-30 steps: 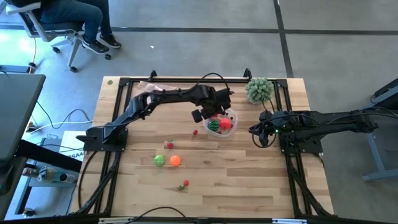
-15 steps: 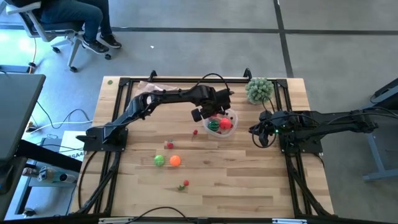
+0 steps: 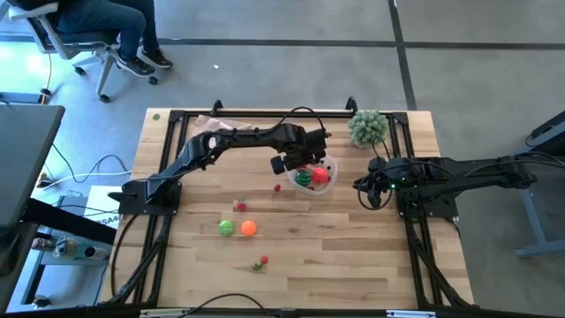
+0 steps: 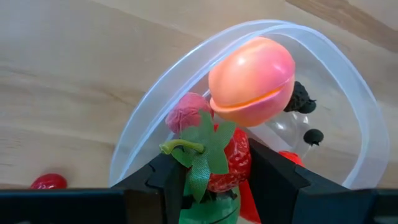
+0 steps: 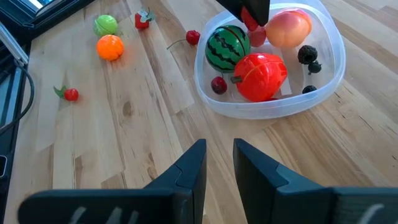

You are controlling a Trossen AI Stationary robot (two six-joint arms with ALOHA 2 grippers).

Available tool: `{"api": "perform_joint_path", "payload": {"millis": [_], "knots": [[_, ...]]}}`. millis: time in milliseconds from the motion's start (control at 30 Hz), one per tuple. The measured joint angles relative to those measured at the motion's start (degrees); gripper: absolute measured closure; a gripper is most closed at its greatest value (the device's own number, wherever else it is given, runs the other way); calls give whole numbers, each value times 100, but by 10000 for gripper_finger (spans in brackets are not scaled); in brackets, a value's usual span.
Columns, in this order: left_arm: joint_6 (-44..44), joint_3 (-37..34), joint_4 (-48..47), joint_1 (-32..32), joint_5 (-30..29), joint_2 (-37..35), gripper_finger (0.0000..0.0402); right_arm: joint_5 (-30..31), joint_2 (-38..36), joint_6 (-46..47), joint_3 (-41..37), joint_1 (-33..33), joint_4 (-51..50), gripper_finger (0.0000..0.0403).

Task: Pick and placing Produce into tupperware
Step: Put the strawberry into the transparent bin

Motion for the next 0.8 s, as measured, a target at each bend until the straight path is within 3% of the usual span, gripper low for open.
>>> {"api": "perform_joint_path", "payload": {"millis": [633, 800], "knots": [[499, 0, 15, 0, -60, 0, 257, 0, 0, -2, 0, 2, -2, 331], [512, 0, 19, 0, -91, 0, 219, 0, 0, 1, 0, 2, -2, 331]]}}
